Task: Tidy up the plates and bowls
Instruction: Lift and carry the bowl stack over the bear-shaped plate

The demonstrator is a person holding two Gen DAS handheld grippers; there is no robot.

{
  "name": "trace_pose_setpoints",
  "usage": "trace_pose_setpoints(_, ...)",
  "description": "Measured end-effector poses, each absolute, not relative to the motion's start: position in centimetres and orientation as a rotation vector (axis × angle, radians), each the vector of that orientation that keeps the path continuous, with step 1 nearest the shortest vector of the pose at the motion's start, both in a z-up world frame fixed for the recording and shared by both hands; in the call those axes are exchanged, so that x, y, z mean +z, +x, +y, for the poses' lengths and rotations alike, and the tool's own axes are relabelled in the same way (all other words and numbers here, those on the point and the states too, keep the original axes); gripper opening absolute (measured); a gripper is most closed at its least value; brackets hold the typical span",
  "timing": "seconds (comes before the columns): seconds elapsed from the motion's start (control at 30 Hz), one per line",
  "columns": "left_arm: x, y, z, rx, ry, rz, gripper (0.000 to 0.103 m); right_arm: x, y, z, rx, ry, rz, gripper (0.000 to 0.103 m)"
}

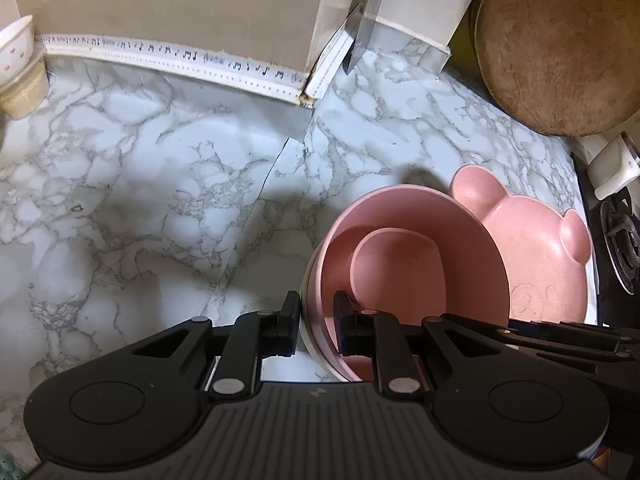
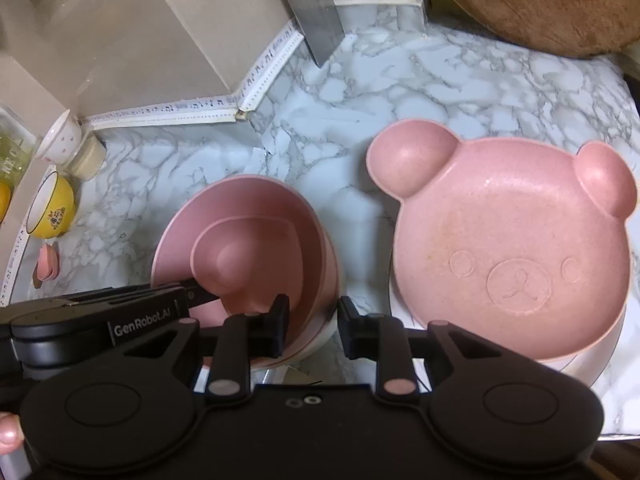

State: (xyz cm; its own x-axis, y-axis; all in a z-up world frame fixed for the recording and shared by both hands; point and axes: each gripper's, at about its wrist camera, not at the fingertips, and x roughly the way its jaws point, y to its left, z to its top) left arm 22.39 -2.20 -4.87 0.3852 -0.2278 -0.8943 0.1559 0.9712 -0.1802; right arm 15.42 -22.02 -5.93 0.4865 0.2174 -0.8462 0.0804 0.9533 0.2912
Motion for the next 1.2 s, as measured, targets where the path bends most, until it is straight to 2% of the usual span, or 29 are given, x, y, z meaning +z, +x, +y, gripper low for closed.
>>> trace_pose_setpoints(0.3, -1.7, 21.1, -3.5, -0.258, -0.050, 1.096, 0.017, -3.2, 13.9, -23.2, 0.085, 0.294, 1.007, 0.025)
trace_pose_setpoints(0.63, 1.2, 20.4, -8.7, -0.322, -0.019, 1.065, 0.017, -0.3, 12.3, -27.5, 0.040, 0.266, 0.965, 0.024)
trace_pose_setpoints(1.2, -0.3, 21.0, -18.4, -0.403, 0.032, 1.107, 0.017, -1.1, 11.8, -36.3, -0.029, 0.291, 0.990, 0.024)
